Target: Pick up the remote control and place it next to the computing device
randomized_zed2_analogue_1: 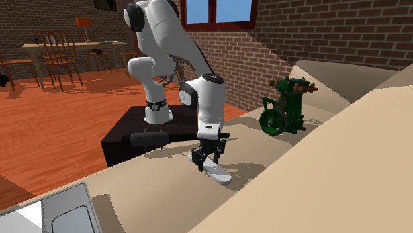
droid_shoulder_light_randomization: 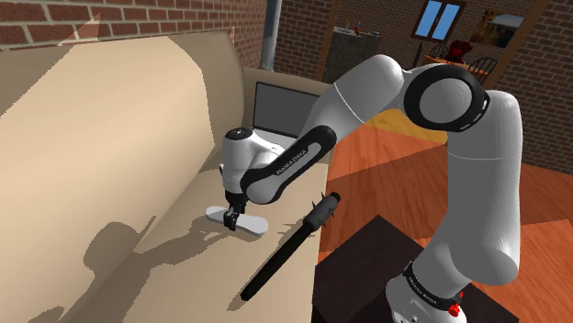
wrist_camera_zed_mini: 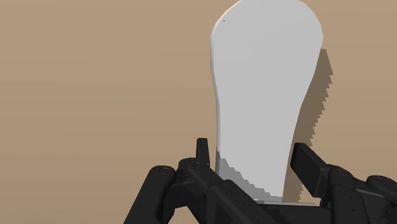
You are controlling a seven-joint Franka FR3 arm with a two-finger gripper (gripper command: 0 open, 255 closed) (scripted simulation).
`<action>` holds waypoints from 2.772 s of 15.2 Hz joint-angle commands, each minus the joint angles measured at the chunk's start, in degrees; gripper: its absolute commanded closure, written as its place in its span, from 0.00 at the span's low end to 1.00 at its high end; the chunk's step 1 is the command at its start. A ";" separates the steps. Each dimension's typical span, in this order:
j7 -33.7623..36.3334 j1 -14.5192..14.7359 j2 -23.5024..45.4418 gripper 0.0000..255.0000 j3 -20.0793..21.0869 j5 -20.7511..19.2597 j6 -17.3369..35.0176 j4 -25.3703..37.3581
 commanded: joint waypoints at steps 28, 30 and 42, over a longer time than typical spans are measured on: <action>-5.17 -2.64 -13.85 1.00 3.69 7.11 -15.70 2.63; -5.49 -2.74 -14.68 1.00 3.82 7.55 -17.03 3.19; -7.11 -3.13 -18.77 1.00 4.33 9.65 -25.24 7.63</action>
